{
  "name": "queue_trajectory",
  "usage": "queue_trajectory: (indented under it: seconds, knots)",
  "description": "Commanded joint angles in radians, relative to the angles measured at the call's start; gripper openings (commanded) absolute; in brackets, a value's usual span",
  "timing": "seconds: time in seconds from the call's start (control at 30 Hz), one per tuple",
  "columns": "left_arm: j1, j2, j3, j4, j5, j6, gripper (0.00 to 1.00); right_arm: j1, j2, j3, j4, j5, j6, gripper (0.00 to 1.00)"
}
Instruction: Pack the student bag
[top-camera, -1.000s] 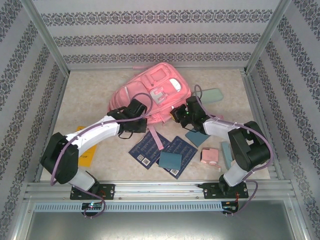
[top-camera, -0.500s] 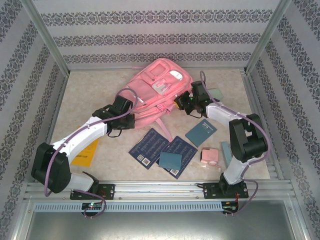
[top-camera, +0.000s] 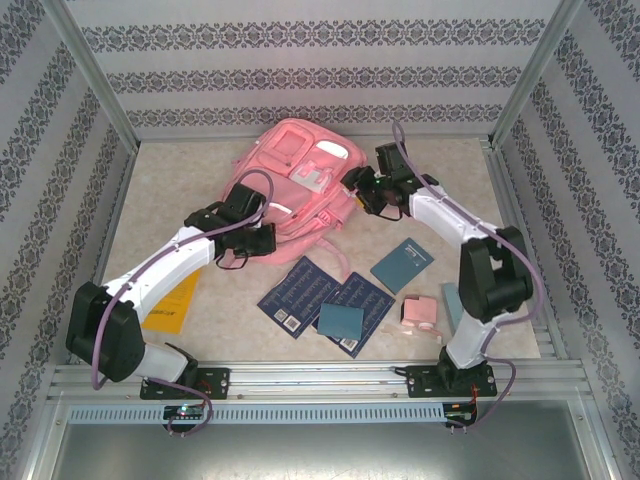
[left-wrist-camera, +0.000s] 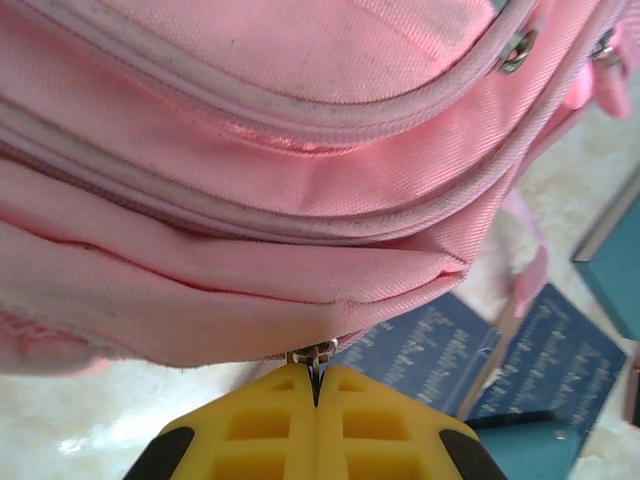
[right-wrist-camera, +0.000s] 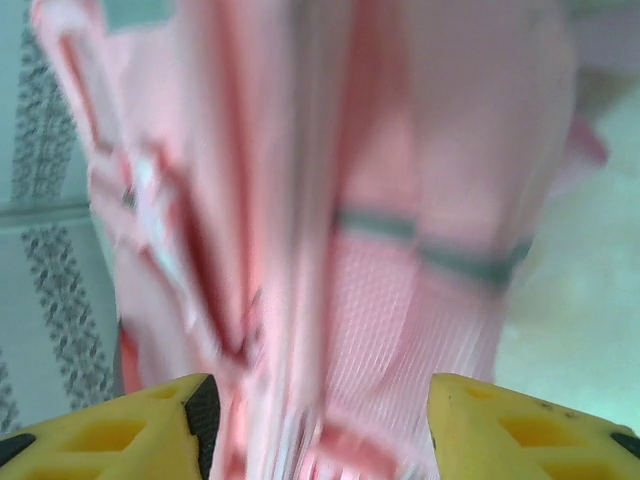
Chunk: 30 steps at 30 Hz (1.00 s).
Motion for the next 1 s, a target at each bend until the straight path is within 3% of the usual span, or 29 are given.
queue_trajectory:
  seconds: [0.0,0.37,0.73,0.87,0.97]
  knots:
    - [-0.015,0.000,0.079,0.017,0.052,-0.038,0.00,0.040,-0.140,-0.084,-0.023,0.027,0.027,0.54]
    - [-0.087,-0.032,0.147,-0.016,0.035,-0.072,0.00,0.248,-0.234,-0.211,0.106,-0.005,0.224,0.58]
    - [-0.142,-0.032,0.133,0.018,0.039,-0.104,0.00,0.309,-0.144,-0.241,0.280,-0.011,0.334,0.54]
    - [-0.161,-0.031,0.128,0.032,0.050,-0.111,0.00,0.302,-0.115,-0.248,0.329,-0.001,0.333,0.42]
    - [-0.165,-0.032,0.128,0.018,0.041,-0.102,0.00,0.291,-0.105,-0.247,0.347,0.004,0.318,0.16]
